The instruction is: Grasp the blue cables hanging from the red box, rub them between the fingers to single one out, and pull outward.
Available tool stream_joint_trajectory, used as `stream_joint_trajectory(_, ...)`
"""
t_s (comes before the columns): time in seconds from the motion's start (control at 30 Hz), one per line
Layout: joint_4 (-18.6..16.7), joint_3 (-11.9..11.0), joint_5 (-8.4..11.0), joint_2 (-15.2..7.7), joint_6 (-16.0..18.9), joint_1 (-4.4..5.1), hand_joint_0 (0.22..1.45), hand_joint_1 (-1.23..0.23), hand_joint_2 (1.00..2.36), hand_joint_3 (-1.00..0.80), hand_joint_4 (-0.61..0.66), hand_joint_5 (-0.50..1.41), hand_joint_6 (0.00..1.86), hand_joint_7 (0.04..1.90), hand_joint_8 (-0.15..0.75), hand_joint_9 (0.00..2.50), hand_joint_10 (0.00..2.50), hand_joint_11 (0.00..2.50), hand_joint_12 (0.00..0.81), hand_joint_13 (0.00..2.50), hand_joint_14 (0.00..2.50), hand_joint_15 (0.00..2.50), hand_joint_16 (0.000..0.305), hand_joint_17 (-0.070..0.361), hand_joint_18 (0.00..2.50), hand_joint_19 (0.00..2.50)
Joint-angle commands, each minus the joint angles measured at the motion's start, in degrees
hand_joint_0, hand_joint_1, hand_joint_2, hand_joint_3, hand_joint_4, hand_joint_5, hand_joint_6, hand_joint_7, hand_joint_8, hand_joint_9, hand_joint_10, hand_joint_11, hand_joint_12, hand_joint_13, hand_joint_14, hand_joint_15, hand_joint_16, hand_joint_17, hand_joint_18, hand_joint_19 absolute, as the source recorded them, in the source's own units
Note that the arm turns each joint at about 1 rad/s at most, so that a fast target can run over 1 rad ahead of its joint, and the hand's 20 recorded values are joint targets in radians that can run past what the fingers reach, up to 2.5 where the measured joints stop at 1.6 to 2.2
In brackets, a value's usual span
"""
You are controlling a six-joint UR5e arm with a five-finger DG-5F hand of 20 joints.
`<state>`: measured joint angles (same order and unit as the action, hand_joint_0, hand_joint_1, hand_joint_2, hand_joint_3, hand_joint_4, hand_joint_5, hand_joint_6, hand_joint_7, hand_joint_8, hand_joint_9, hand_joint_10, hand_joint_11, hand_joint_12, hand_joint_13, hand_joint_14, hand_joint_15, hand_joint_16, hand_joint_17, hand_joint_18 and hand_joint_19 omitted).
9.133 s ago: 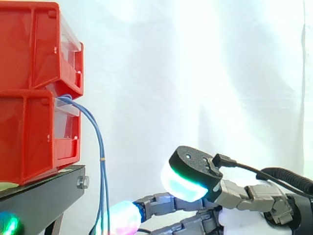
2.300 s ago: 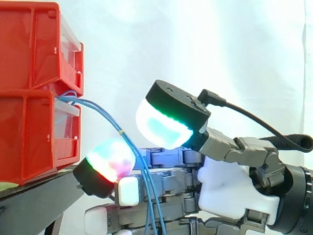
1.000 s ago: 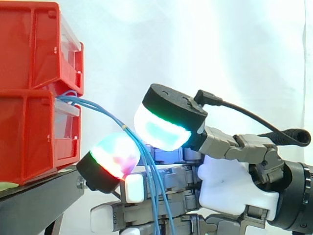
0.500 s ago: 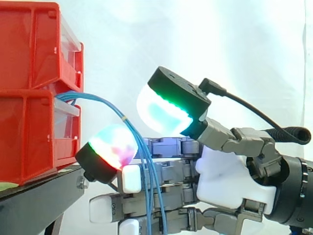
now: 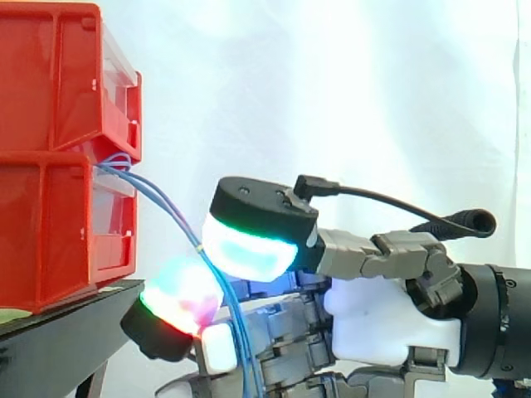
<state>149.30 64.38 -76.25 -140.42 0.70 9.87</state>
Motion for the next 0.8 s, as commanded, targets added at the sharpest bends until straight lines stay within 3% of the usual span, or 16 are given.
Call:
stream_joint_trajectory(0.0, 0.9, -0.05, -0.03, 0.05, 0.09, -0.02, 0.61, -0.7, 1.02, -0.24, 0.14, -0.15, 0.83, 0.96, 0.306, 1.02, 0.02, 0.57, 0.348, 0.81, 0.01, 0.38, 0.044, 0.099, 0.74, 0.57)
stream_joint_trajectory(0.37, 0.64, -0.14, -0.21, 0.05, 0.09, -0.02, 0.61, -0.73, 1.02, -0.17, 0.14, -0.15, 0.86, 0.91, 0.319, 1.04, 0.02, 0.59, 0.357, 0.85, 0.01, 0.39, 0.046, 0.104, 0.79, 0.56)
stream_joint_trajectory(0.53, 0.73, -0.14, -0.21, 0.49, 0.09, -0.02, 0.58, -0.71, 1.01, -0.32, 0.16, -0.15, 0.85, 0.9, 0.311, 1.05, 0.02, 0.59, 0.351, 0.87, 0.02, 0.4, 0.045, 0.101, 0.79, 0.59)
stream_joint_trajectory(0.77, 0.82, -0.14, -0.21, 0.85, 0.01, -0.02, 0.56, -0.68, 1.01, -0.38, 0.17, -0.14, 0.82, 0.93, 0.317, 1.06, 0.02, 0.59, 0.358, 0.88, 0.02, 0.41, 0.046, 0.104, 0.8, 0.58)
